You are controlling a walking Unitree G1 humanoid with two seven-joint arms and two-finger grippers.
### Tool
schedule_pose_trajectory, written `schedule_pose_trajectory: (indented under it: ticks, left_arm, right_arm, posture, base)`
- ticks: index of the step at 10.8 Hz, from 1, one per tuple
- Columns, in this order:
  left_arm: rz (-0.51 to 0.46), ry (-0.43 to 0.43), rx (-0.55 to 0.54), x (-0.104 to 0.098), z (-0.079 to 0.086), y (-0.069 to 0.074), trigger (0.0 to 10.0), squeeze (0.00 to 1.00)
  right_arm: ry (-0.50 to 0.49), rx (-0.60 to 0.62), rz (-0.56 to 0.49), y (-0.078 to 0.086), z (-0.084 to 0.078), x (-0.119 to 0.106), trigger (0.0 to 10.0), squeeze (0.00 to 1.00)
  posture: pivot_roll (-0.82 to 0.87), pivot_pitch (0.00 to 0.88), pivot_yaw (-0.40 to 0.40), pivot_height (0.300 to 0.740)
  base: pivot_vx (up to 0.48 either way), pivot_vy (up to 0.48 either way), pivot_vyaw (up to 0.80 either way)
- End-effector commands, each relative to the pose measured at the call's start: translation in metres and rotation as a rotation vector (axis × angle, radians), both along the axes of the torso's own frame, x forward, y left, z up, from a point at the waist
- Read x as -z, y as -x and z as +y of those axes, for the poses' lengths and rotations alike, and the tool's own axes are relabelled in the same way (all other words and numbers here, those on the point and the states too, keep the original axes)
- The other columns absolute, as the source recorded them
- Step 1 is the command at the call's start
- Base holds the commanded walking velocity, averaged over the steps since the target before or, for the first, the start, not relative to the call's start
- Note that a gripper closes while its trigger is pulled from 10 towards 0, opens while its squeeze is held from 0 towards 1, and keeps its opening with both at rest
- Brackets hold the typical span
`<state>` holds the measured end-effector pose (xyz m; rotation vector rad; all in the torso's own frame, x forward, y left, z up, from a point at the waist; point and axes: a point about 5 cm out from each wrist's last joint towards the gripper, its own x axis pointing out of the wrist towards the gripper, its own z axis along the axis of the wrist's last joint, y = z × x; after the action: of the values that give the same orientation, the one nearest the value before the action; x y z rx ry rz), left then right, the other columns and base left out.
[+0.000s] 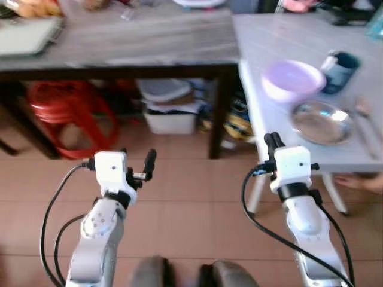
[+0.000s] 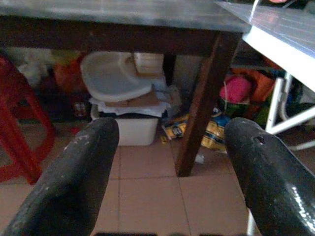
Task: Setting the table
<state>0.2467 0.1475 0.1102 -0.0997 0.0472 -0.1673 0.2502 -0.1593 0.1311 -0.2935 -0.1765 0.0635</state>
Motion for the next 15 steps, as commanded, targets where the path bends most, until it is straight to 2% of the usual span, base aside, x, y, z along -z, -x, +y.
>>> schedule_pose_trajectory:
  ticks: [1, 6, 8, 9, 10, 11, 12, 13, 14, 15]
  left_arm:
    - [0.004, -0.003, -0.013, 0.000, 0.003, 0.001, 10.0, 0.00]
    - [0.002, -0.027, -0.009, -0.001, 0.002, 0.000, 10.0, 0.00]
    - [0.002, -0.030, -0.025, 0.000, 0.002, 0.000, 10.0, 0.00]
    - [0.038, 0.032, -0.034, 0.004, 0.001, 0.001, 10.0, 0.00]
    - [0.082, 0.095, -0.025, 0.008, 0.002, 0.003, 10.0, 0.00]
    - [0.104, 0.117, -0.027, 0.011, 0.004, 0.003, 10.0, 0.00]
    - [0.112, 0.103, -0.039, 0.013, 0.005, 0.002, 10.0, 0.00]
    - [0.112, 0.107, -0.021, 0.012, 0.002, 0.000, 10.0, 0.00]
    - [0.113, 0.121, -0.006, 0.010, 0.001, -0.002, 10.0, 0.00]
    - [0.107, 0.116, 0.010, 0.009, 0.001, -0.002, 10.0, 0.00]
  right_arm:
    - [0.003, -0.009, 0.004, 0.000, 0.003, 0.000, 10.0, 0.00]
    - [-0.023, 0.013, 0.025, -0.004, 0.000, 0.001, 10.0, 0.00]
    - [-0.003, 0.045, 0.039, -0.004, -0.002, 0.002, 10.0, 0.00]
    - [-0.057, 0.106, 0.064, -0.007, -0.005, 0.006, 10.0, 0.00]
    - [-0.303, 0.041, 0.136, -0.008, 0.002, 0.008, 10.0, 0.00]
    - [-0.419, -0.013, 0.156, -0.006, 0.006, 0.005, 10.0, 1.00]
    - [-0.437, -0.072, 0.152, -0.005, 0.010, 0.002, 10.0, 1.00]
    - [-0.378, -0.023, 0.144, -0.008, 0.010, 0.003, 10.0, 1.00]
    - [-0.365, -0.049, 0.167, -0.009, 0.012, 0.004, 10.0, 1.00]
    - [-0.409, -0.118, 0.192, -0.006, 0.013, 0.003, 10.0, 1.00]
  posture:
    - [-0.06, 0.143, 0.023, 0.740]
    - [-0.07, 0.156, 0.022, 0.740]
    - [-0.07, 0.160, 0.022, 0.740]
    - [-0.07, 0.161, 0.023, 0.740]
    - [-0.06, 0.162, 0.022, 0.740]
    - [-0.07, 0.163, 0.021, 0.740]
    - [-0.07, 0.163, 0.021, 0.740]
    - [-0.07, 0.163, 0.021, 0.740]
    - [-0.07, 0.163, 0.022, 0.740]
    - [-0.07, 0.164, 0.022, 0.740]
  base:
    - [0.000, -0.446, 0.00]
    - [0.000, -0.401, 0.00]
    - [0.000, 0.000, 0.00]
    - [0.000, 0.000, 0.00]
    - [0.000, 0.000, 0.00]
    - [0.000, 0.000, 0.00]
    - [0.000, 0.000, 0.00]
    - [0.000, 0.000, 0.00]
    - [0.000, 0.000, 0.00]
    - [0.000, 0.000, 0.00]
